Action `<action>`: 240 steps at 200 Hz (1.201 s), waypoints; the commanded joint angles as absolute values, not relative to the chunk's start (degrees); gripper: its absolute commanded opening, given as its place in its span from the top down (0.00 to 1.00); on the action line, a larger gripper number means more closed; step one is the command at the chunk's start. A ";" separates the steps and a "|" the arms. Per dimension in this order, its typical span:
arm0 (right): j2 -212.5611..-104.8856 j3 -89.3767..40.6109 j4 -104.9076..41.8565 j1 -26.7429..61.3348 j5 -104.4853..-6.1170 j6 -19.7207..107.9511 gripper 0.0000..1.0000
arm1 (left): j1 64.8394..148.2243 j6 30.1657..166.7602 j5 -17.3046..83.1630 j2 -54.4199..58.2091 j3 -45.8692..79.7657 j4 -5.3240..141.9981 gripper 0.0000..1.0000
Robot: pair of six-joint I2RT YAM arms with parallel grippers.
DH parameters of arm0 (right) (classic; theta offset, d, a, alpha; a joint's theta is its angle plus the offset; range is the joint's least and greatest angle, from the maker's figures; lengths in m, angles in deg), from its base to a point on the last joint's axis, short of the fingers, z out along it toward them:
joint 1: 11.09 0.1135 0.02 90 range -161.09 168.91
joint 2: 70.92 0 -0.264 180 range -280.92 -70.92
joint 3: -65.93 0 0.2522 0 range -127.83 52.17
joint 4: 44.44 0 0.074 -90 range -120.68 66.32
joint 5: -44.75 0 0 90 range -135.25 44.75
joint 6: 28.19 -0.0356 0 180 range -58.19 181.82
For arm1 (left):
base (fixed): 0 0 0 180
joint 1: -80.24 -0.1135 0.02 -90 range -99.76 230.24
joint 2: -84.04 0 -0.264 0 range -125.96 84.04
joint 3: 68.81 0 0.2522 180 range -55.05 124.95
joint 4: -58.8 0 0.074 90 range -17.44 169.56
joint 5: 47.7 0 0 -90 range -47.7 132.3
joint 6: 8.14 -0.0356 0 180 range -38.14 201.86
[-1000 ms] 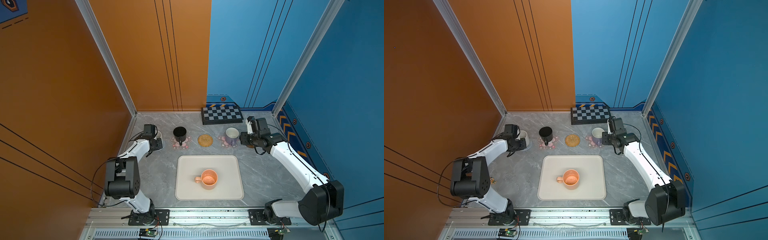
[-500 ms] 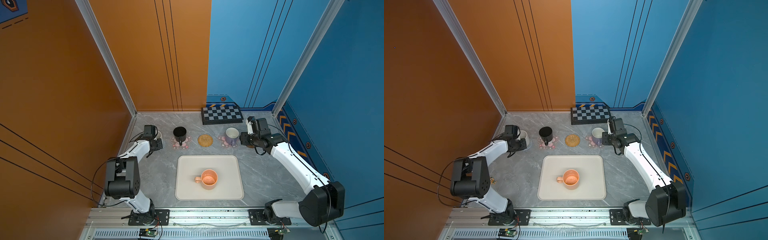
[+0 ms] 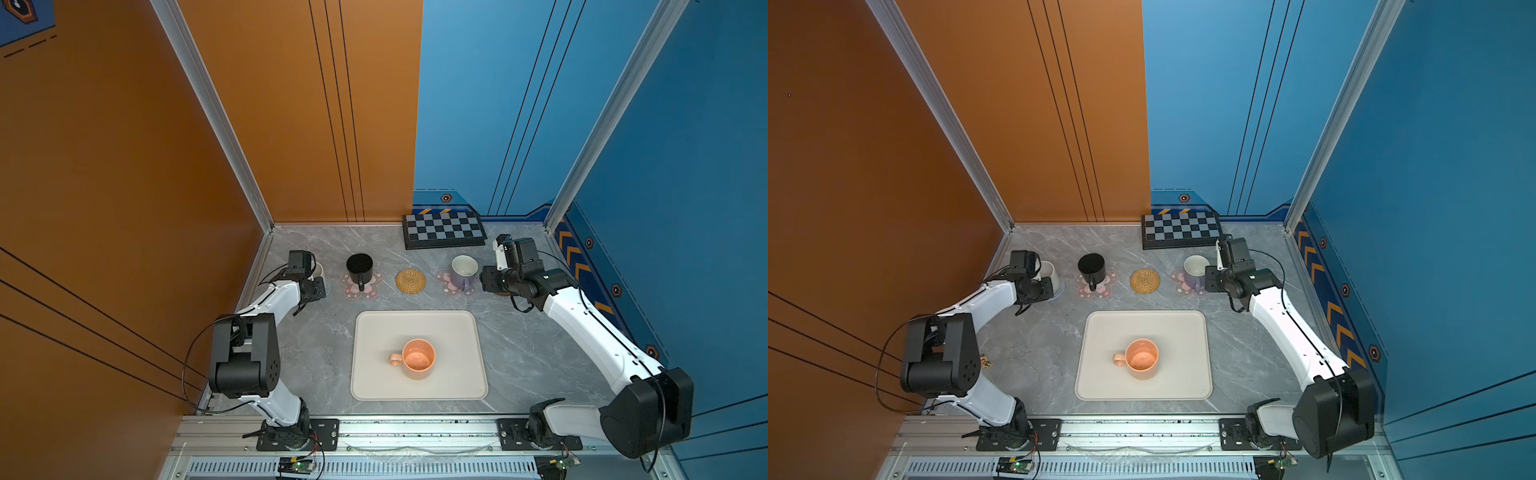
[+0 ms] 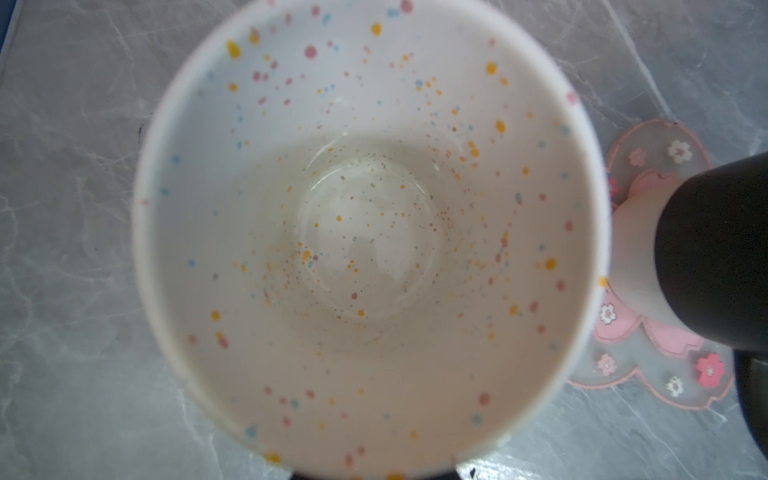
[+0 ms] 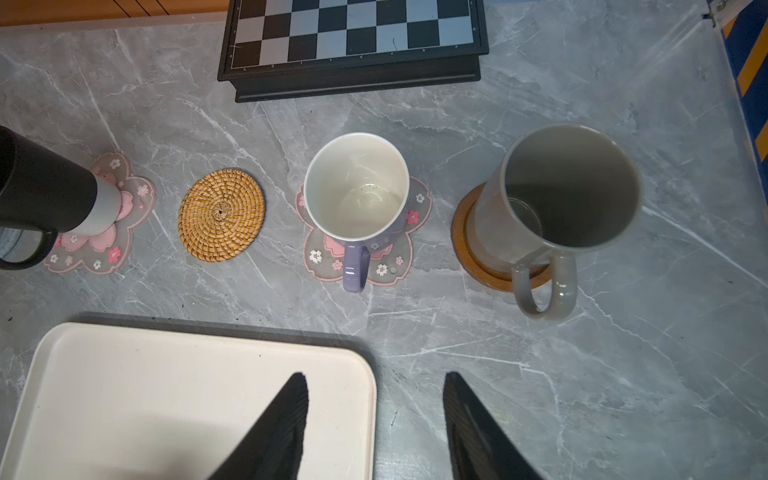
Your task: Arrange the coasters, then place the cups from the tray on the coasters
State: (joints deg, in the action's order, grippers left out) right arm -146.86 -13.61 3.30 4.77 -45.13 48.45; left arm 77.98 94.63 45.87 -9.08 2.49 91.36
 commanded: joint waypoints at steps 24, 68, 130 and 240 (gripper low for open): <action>-145.35 -13.66 5.17 5.00 -45.07 49.02 0.45 | 76.49 95.57 50.10 -11.59 2.92 94.89 0.81; -145.88 -14.44 5.35 5.23 -45.32 48.64 0.43 | 76.20 95.43 49.99 -11.92 3.09 94.89 0.75; -145.73 -14.45 5.71 5.35 -45.31 48.45 0.43 | 76.28 95.48 48.92 -10.31 2.66 94.95 0.66; -142.60 -13.71 6.92 5.90 -42.62 46.68 0.40 | 77.82 98.78 47.87 2.28 -0.91 100.79 0.58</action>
State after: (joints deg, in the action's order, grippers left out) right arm -144.44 -13.61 4.55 5.51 -45.00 48.01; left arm 76.93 96.93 47.80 -1.00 0.19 95.39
